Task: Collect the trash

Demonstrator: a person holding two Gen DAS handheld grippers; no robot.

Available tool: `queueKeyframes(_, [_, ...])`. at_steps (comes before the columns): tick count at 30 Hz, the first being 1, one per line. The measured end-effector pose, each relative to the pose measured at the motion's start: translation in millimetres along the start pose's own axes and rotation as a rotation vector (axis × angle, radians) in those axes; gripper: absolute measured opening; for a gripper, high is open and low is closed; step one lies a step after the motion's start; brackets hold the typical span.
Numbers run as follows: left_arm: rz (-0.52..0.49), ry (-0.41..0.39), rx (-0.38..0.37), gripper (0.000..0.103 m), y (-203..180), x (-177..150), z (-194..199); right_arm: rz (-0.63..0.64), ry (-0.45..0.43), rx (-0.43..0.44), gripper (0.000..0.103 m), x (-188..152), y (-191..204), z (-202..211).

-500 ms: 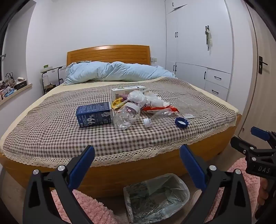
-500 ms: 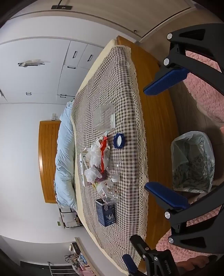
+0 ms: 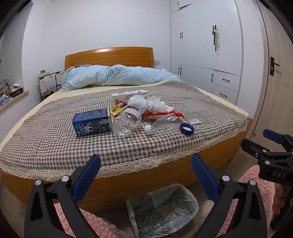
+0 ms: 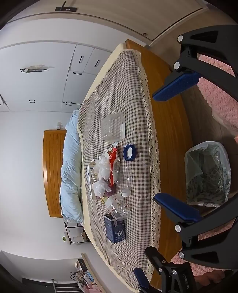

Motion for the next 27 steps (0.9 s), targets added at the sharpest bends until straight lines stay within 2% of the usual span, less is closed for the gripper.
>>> queueKeyframes(11, [0.015, -0.004, -0.026, 0.096, -2.9, 2.4, 0.7, -0.007, -0.018, -0.004, 0.097, 4.4, -0.9, 1.9])
queueKeyframes(27, [0.014, -0.011, -0.027, 0.096, -5.1, 5.1, 4.3, -0.003, -0.021, -0.001, 0.097, 5.4, 2.0, 2.2])
Point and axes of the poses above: each gripper's, at about its wrist camera, not at the fingertips, and z roughly against the way its jaws point, y to its left, x to its top, the point moved 10 cm from there along -z, roughly the way its jaws point, and after that the axes turned 3 degrees about -y, right-handed, at the moved point
